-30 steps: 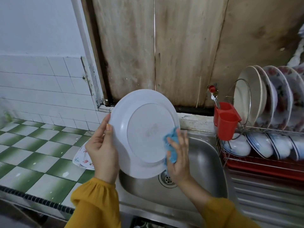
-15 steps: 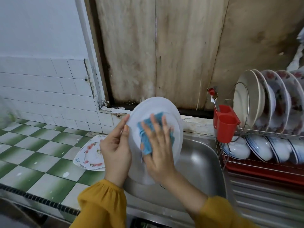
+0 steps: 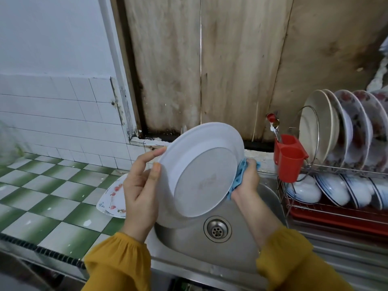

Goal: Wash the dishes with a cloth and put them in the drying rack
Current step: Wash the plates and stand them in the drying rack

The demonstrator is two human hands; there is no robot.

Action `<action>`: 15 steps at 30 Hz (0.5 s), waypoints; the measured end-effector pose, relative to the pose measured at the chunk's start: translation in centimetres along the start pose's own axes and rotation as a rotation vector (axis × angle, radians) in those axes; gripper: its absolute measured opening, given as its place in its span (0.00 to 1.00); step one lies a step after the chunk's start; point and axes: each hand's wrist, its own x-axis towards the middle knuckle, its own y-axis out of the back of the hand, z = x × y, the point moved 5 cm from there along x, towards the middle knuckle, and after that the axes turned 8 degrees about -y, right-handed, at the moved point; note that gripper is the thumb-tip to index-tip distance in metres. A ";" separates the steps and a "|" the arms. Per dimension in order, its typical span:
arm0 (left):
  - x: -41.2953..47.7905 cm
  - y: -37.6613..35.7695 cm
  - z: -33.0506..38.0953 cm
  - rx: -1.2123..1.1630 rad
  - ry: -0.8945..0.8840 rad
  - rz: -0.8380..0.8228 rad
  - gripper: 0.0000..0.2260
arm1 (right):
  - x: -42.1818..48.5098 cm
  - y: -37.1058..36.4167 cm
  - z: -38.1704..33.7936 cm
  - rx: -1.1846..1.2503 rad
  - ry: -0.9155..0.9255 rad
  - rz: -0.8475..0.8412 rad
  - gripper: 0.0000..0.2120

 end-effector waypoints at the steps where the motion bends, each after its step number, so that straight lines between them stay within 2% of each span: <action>1: -0.2 0.1 -0.6 0.020 0.063 0.036 0.10 | 0.1 0.0 -0.2 0.025 -0.007 -0.027 0.14; 5: -1.1 0.9 -4.3 0.233 0.512 0.166 0.29 | 0.2 -0.3 -1.9 0.189 0.062 -0.243 0.16; 6: -1.2 1.1 -5.0 0.244 0.648 0.165 0.31 | 0.3 -0.3 -2.4 0.221 0.077 -0.282 0.17; 8: -2.0 1.1 -5.8 0.143 0.978 0.139 0.24 | 0.5 -0.1 -3.3 0.236 0.111 -0.362 0.20; 10: -3.1 0.4 -5.8 -0.091 1.250 0.049 0.18 | 0.9 -0.2 -4.2 0.182 0.151 -0.493 0.22; 13: -3.3 -0.1 -5.9 -0.383 1.323 0.071 0.14 | 2.0 -0.5 -5.1 -0.056 0.123 -0.681 0.21; 15: -3.1 -0.1 -5.9 -0.488 1.315 0.151 0.12 | 1.5 -0.5 -5.6 -0.366 0.128 -0.745 0.18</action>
